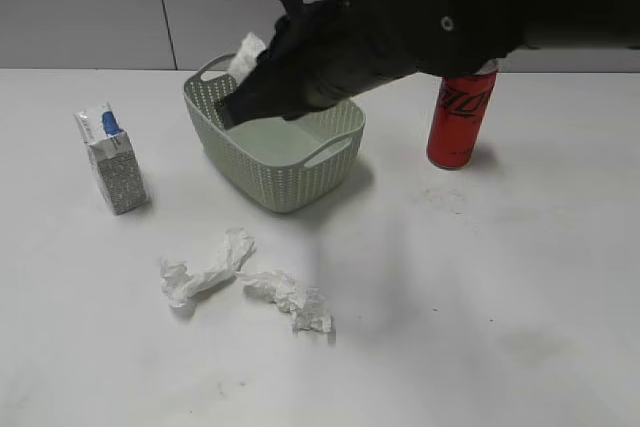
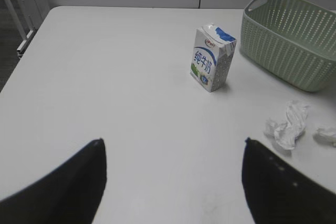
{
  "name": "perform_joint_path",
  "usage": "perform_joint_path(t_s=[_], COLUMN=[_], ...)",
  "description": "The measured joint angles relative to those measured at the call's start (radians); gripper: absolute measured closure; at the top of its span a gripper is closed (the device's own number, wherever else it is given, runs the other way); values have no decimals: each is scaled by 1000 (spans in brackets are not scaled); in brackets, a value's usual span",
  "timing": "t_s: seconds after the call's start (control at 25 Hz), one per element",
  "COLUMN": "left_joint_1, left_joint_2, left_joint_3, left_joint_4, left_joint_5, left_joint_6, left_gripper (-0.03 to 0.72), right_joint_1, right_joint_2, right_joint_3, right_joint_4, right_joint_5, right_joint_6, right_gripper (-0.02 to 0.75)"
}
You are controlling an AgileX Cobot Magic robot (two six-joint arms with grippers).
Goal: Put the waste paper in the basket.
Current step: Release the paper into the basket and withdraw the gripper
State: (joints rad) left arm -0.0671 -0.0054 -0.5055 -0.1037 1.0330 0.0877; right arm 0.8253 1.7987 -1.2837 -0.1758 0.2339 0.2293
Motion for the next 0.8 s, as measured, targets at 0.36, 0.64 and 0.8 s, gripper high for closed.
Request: perform_joint_path(t_s=[0.36, 0.64, 0.8], left_joint_1=[0, 0, 0], left_joint_2=[0, 0, 0], left_joint_3=[0, 0, 0], left_joint_4=[0, 0, 0], left_joint_5=[0, 0, 0], left_joint_6=[0, 0, 0], left_gripper=[96, 96, 96], right_joint_1=[-90, -163, -163], right_joint_2=[161, 248, 250], right_joint_3=[-1, 0, 0], right_joint_4=[-156, 20, 28], right_joint_5=[-355, -381, -398], right_joint_6=[0, 1, 1], right_gripper=[745, 585, 272])
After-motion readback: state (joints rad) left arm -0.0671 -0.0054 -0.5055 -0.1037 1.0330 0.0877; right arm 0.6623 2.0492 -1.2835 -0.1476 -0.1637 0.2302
